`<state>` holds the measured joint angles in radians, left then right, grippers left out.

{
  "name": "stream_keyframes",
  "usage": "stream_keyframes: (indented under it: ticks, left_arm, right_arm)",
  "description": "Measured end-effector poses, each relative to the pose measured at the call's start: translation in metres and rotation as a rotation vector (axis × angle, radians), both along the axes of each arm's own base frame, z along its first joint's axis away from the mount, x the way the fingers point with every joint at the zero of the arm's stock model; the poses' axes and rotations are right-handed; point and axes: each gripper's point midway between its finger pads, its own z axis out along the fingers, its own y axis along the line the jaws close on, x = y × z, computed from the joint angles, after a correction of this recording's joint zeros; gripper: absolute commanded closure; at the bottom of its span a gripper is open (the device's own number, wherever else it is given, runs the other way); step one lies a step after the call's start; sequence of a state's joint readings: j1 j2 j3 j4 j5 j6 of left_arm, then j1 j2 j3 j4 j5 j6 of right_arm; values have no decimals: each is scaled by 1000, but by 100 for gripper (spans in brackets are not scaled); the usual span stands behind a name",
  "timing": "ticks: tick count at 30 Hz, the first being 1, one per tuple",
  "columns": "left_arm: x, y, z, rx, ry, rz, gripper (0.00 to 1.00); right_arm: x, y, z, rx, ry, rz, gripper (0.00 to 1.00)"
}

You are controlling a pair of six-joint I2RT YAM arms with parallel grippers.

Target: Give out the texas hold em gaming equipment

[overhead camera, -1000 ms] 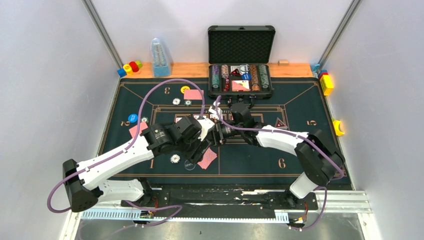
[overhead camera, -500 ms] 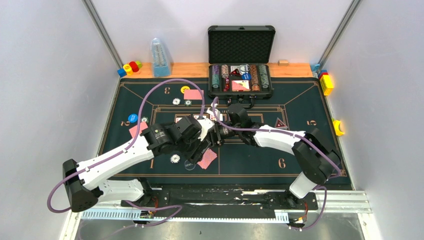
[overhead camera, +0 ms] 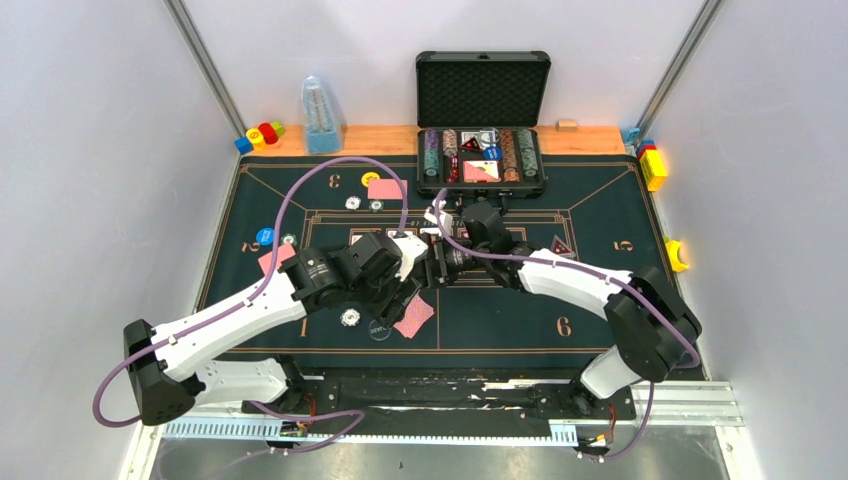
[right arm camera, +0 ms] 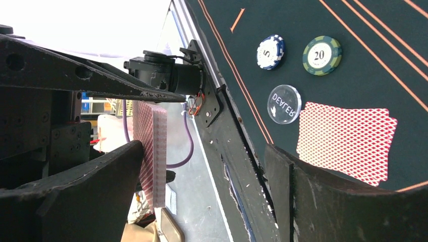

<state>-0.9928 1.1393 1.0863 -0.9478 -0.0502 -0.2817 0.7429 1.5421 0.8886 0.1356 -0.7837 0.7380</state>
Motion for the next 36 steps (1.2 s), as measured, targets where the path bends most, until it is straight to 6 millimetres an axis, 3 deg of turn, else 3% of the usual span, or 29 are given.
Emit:
stream_keyframes:
  ticks: [12, 19, 30, 36]
  left_arm:
    - [0, 0, 1, -3, -1, -1, 100]
    - [-1, 0, 1, -6, 1, -3, 100]
    - [-1, 0, 1, -6, 1, -3, 100]
    - [-1, 0, 1, -6, 0, -3, 100]
  right_arm:
    - [10, -12, 5, -22, -36, -46, 10]
    - [3, -14, 9, -7, -46, -6, 18]
    - [-1, -17, 24, 20, -87, 4, 40]
    - [-3, -20, 36, 38, -118, 1, 62]
